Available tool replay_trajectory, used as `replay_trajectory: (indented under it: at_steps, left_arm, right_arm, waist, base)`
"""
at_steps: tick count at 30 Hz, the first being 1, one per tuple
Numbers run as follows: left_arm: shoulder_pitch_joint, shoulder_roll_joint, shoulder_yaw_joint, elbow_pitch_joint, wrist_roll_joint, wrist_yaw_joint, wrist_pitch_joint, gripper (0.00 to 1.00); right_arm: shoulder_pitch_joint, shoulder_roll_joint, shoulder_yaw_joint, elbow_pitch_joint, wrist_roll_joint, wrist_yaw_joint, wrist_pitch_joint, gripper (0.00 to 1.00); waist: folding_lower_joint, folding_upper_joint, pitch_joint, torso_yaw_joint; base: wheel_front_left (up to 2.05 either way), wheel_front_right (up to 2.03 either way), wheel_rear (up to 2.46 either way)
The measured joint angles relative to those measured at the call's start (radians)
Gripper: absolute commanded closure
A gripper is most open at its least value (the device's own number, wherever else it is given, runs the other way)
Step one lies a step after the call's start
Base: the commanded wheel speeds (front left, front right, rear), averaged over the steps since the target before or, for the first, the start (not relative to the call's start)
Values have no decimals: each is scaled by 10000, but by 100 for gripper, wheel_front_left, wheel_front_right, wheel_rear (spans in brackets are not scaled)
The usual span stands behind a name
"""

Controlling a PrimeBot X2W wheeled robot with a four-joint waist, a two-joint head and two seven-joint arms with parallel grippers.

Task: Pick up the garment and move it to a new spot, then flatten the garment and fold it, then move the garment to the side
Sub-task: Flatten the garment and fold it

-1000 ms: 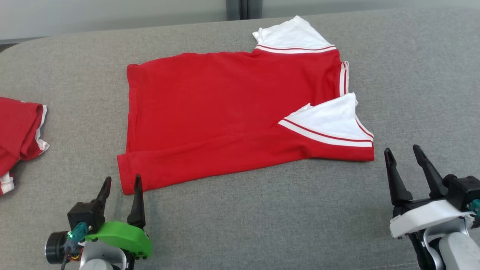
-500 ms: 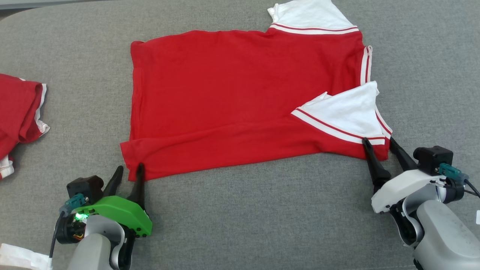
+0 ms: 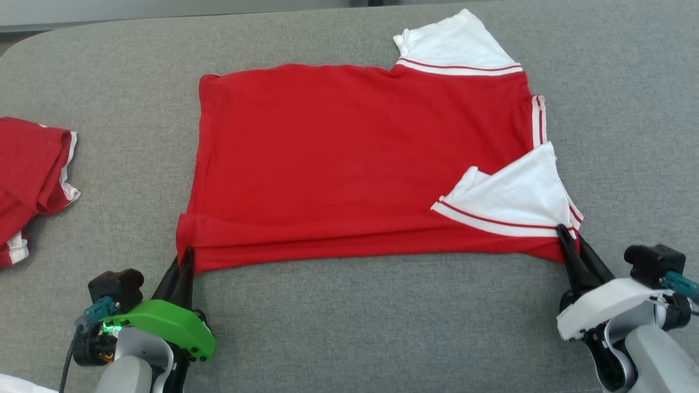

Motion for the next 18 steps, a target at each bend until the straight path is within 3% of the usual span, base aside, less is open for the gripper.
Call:
replay_trajectory:
  at_steps: [10, 11, 12, 13, 18]
  left_arm:
    - [1870, 336, -15, -1522, -376, 428, 1722, 100]
    - [2013, 347, -42, -1666, -401, 443, 1843, 100]
    - [2136, 345, -71, -1845, -405, 497, 1921, 77]
    - [2203, 341, -90, -1962, -385, 571, 1929, 0]
    - [2291, 313, -40, -2729, 0, 1024, 1231, 0]
  right_arm:
    - [2688, 779, -897, -1597, -282, 0, -12, 100]
    - [2795, 813, -913, -1638, -324, 0, -12, 85]
    - [2835, 821, -936, -1662, -405, 0, -12, 42]
    - [2837, 815, -961, -1703, -495, -4, -13, 0]
    - [2577, 719, -1348, -2575, -1333, -12, -17, 0]
  waist:
    - [0, 0, -574, -374]
    - [0, 0, -620, -424]
    - [0, 0, -670, -470]
    - [0, 0, -705, -503]
    - [0, 0, -854, -628]
  base:
    - [0, 0, 0]
    - [0, 0, 0]
    - [0, 0, 0]
    - [0, 0, 0]
    - [0, 0, 0]
